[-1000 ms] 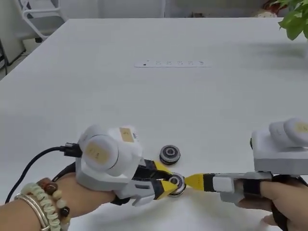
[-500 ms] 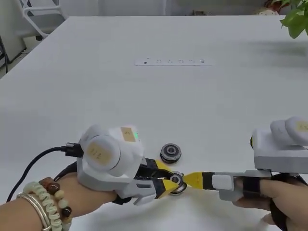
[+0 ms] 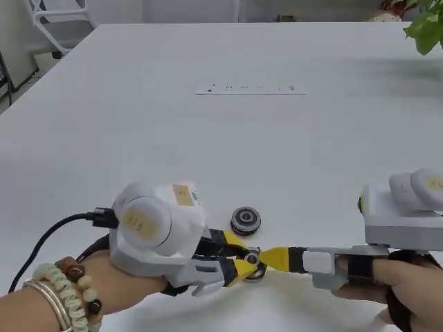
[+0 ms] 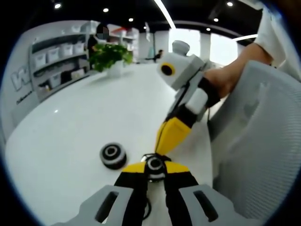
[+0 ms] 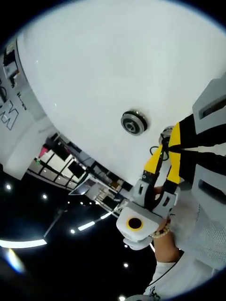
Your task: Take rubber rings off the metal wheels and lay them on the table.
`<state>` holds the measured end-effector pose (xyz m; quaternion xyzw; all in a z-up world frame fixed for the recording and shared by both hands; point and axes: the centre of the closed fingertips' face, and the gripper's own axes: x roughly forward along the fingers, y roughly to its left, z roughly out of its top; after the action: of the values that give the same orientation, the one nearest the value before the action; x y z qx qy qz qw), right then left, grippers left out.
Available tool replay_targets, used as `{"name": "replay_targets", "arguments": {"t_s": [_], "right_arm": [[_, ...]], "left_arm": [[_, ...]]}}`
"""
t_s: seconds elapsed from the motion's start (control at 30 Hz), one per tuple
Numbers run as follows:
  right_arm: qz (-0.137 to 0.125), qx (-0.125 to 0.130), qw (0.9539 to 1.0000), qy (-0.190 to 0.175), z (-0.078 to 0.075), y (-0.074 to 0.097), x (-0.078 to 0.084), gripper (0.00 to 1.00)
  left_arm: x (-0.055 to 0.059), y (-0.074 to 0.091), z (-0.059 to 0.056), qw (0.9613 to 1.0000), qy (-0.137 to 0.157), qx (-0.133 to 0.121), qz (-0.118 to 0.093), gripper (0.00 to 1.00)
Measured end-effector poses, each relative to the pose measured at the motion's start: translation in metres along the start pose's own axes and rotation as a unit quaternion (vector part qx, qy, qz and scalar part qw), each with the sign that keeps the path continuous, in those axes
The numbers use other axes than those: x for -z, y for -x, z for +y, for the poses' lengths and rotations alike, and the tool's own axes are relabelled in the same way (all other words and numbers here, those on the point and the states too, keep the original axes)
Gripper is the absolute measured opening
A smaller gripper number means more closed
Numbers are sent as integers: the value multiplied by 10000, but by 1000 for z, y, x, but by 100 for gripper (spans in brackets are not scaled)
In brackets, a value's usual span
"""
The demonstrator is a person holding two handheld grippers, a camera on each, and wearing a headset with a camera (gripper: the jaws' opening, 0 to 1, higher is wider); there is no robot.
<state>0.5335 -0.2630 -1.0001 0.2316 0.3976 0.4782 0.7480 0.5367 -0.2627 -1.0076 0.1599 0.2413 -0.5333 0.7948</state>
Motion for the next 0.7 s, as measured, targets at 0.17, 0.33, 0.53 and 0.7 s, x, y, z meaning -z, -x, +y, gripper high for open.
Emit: {"name": "replay_targets", "arguments": {"t_s": [0.17,0.33,0.53,0.7], "right_arm": [[-4,-73,10000,14,3,-1,0,0],[-163,-301,9994,6,11,3,-6,0],[-125,79,9998,-91,-5,3,-4,0],[-60,205,9997,-108,-7,2,-1,0]], "left_arm": [[0,0,-1,10000,-7,7,-12,13],[-1,-1,-1,10000,-23,6,-18,13],[-1,-1,-1,10000,-45,-4,-13,14],[-1,-1,-1,10000,-77,6,39,14]]}}
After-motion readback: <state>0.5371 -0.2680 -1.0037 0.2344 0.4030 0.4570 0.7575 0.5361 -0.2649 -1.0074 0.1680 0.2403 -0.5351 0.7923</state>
